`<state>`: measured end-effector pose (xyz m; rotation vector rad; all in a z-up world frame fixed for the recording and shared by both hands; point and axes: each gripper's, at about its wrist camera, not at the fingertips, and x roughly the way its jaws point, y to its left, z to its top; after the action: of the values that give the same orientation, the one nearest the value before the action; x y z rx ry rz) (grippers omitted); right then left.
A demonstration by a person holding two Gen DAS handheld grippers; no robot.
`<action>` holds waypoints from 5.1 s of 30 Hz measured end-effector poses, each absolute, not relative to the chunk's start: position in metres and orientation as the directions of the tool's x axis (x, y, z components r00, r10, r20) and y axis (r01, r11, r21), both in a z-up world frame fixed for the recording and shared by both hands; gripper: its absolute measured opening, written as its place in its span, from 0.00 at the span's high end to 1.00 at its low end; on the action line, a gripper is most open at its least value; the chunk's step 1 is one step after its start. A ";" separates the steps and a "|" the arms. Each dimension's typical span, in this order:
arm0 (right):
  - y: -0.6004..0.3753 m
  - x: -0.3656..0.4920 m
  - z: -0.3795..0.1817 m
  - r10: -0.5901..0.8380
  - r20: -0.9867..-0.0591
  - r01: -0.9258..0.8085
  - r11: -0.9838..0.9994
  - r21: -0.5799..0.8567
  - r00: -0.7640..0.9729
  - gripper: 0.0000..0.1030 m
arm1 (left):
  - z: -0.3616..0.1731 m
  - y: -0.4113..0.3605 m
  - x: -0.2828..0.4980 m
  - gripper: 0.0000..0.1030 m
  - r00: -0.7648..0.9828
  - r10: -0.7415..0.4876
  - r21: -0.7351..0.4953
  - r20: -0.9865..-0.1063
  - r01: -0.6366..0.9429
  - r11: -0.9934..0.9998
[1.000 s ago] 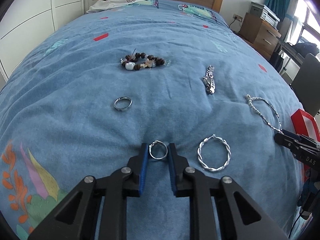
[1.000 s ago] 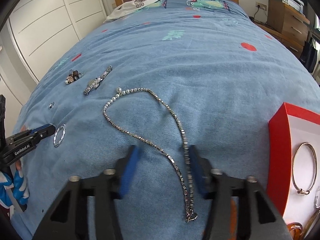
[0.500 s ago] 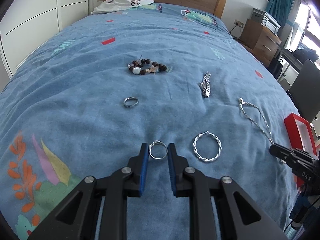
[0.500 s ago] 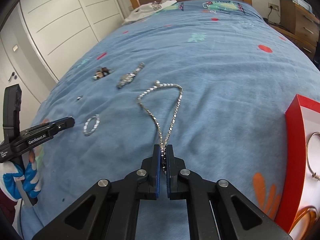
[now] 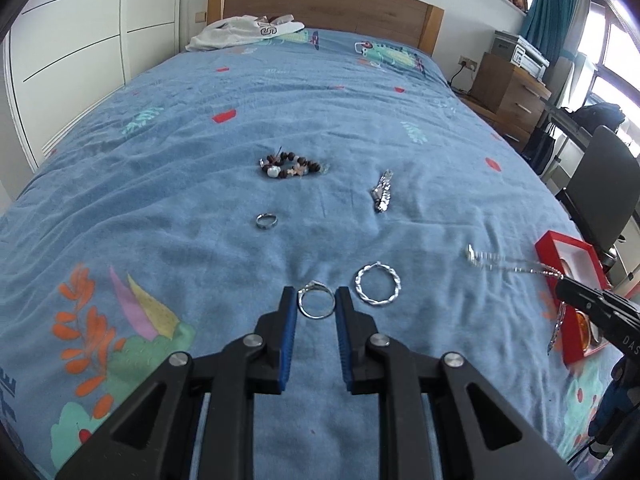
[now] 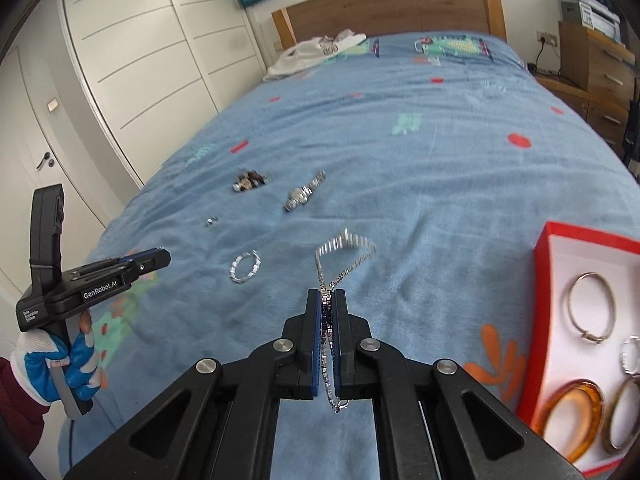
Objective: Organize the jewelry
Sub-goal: 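Carry the silver ring and rhinestone necklace over the red-rimmed box, then open both grippers to release the ring and necklace into the box, then withdraw both grippers toward the remaining rings on the bed cover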
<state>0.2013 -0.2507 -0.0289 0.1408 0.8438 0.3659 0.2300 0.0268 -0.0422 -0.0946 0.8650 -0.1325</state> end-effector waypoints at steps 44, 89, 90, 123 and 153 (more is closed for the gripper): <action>-0.385 0.035 0.103 0.191 -0.516 -0.094 0.973 0.209 0.835 0.95 | 0.075 -0.139 0.108 0.83 0.666 -0.401 -0.149 -0.630 0.403 0.903; -0.514 0.227 -0.048 0.079 -0.710 0.108 0.971 0.215 0.699 0.93 | -0.092 -0.359 0.248 0.83 0.405 -0.413 -0.159 -0.816 0.529 0.833; -0.514 0.229 -0.050 0.078 -0.716 0.112 0.971 0.213 0.693 0.93 | -0.093 -0.360 0.247 0.83 0.404 -0.414 -0.159 -0.816 0.531 0.832; -0.522 0.141 0.003 0.022 -0.676 0.180 0.957 0.227 0.736 0.58 | -0.038 -0.349 0.216 0.64 0.460 -0.395 -0.129 -0.795 0.508 0.852; -0.408 0.022 0.076 0.091 -0.578 0.036 0.978 0.205 0.811 0.40 | 0.072 -0.167 0.074 0.55 0.747 -0.158 0.031 -0.646 0.233 0.972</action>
<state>0.0220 -0.4083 0.0759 0.2112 0.6253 0.0296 0.0742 -0.1674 0.0723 0.1125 0.6955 -0.2140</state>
